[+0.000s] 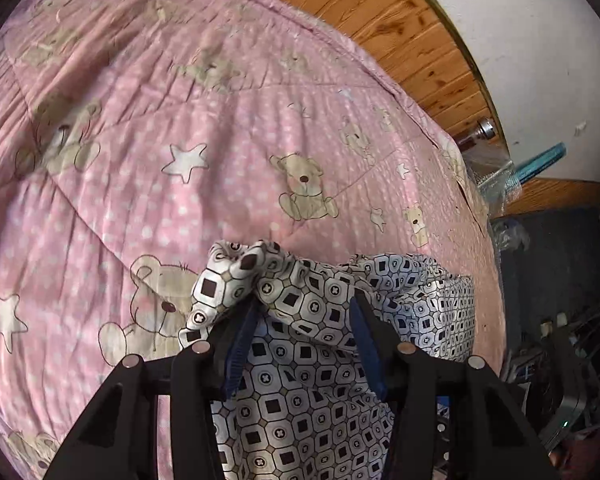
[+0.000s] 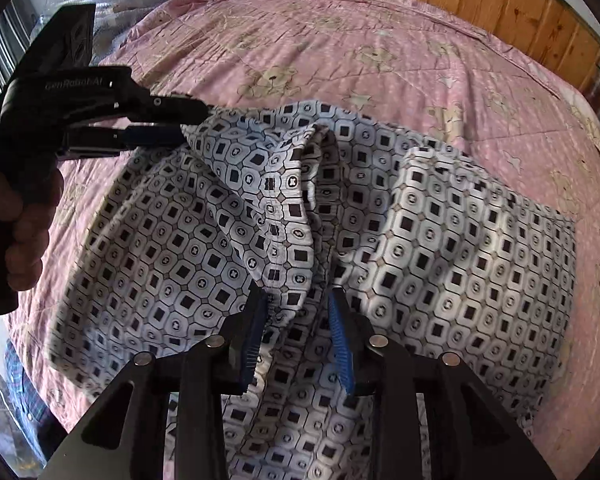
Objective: Fold clothes
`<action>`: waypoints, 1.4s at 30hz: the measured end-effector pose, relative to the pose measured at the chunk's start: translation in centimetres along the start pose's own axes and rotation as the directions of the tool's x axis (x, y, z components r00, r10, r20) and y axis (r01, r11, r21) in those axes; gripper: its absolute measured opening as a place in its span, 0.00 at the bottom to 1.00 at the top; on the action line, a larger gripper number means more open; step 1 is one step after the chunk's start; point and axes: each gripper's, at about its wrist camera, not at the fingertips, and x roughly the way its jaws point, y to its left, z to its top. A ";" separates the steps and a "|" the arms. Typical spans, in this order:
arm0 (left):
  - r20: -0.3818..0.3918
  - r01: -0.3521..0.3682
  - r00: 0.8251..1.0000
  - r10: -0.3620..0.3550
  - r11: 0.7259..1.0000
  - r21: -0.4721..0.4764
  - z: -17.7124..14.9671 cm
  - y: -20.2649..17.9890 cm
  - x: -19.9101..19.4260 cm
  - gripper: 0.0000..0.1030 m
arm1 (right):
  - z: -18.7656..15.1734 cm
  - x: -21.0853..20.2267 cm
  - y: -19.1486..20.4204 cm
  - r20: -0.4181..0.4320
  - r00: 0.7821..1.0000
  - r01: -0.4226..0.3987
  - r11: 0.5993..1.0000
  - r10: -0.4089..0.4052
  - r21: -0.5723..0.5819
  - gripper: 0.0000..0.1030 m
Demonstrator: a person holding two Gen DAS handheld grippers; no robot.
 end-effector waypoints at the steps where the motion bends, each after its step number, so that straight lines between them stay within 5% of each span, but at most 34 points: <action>1: -0.004 0.007 1.000 -0.007 1.000 -0.023 -0.3 -0.1 -0.8 0.48 | -0.3 -1.8 -0.1 0.045 0.999 -0.028 0.999 0.027 0.026 0.30; 4: 0.010 0.061 0.998 -0.061 0.998 0.002 -3.5 -1.2 -4.2 0.48 | -2.3 -4.6 0.9 0.072 0.991 -0.115 0.993 0.114 0.019 0.30; 6: -0.008 0.098 0.995 -0.098 0.995 0.026 -6.7 -1.8 -6.0 0.48 | -4.6 -2.6 1.4 -0.002 0.995 -0.101 0.995 0.101 0.012 0.30; 10: -0.097 0.050 0.994 -0.050 0.999 -0.007 -11.2 -0.6 -3.9 0.47 | -7.0 -0.6 1.2 -0.031 0.998 -0.046 0.998 0.047 0.043 0.37; 12: -0.104 0.042 0.993 -0.047 0.998 -0.051 -11.1 -0.6 -4.1 0.48 | -7.0 -2.8 -0.8 0.030 0.996 -0.092 0.987 0.089 0.130 0.39; 15: -0.118 -0.007 0.993 0.004 1.000 -0.028 -9.9 -2.9 -4.7 0.49 | -8.1 -6.5 -6.5 0.138 0.990 -0.018 0.958 -0.023 0.287 0.57; 18: -0.136 0.008 0.991 0.000 0.998 0.056 -9.2 -7.3 -4.8 0.56 | -11.0 -7.0 -13.4 0.089 0.983 0.102 0.878 -0.162 0.467 0.61; 21: -0.216 0.061 0.976 -0.039 0.993 0.096 -8.0 -13.0 -2.4 0.60 | -13.9 -5.8 -18.7 0.010 0.991 0.104 0.822 -0.132 0.560 0.61; 22: -0.247 0.086 0.967 -0.055 0.989 0.117 -8.0 -15.1 -1.3 0.62 | -14.2 -5.3 -18.8 0.004 0.996 0.074 0.839 -0.091 0.539 0.57; 25: -0.364 0.119 0.931 -0.042 0.974 0.192 -7.2 -21.7 3.7 0.65 | -14.3 -5.6 -17.2 0.031 0.996 0.062 0.902 -0.083 0.428 0.07; 29: -0.481 0.070 0.872 0.088 0.951 0.301 -7.3 -27.9 10.2 0.65 | -13.0 -10.0 -12.3 0.162 0.949 0.225 0.940 -0.271 0.254 0.04; 32: -0.527 0.038 0.830 0.184 0.923 0.382 -7.5 -31.0 12.9 0.65 | -12.4 -12.1 -8.0 0.283 0.898 0.322 0.942 -0.335 0.093 0.03; 38: -0.567 -0.071 0.721 0.399 0.856 0.512 -8.7 -31.2 14.7 0.65 | -11.7 -12.8 -3.4 0.400 0.886 0.284 0.956 -0.232 -0.074 0.03; 39: -0.549 -0.064 0.731 0.407 0.841 0.538 -8.7 -31.1 14.2 0.64 | -11.5 -12.9 -3.2 0.404 0.890 0.267 0.960 -0.214 -0.079 0.03; 41: -0.512 -0.050 0.751 0.418 0.809 0.586 -8.9 -30.9 13.1 0.22 | -10.9 -13.7 -2.9 0.421 0.890 0.230 0.969 -0.175 -0.085 0.03; 42: -0.492 -0.043 0.773 0.399 0.808 0.588 -8.4 -30.7 12.0 0.16 | -10.6 -14.1 -2.7 0.429 0.890 0.212 0.973 -0.155 -0.087 0.03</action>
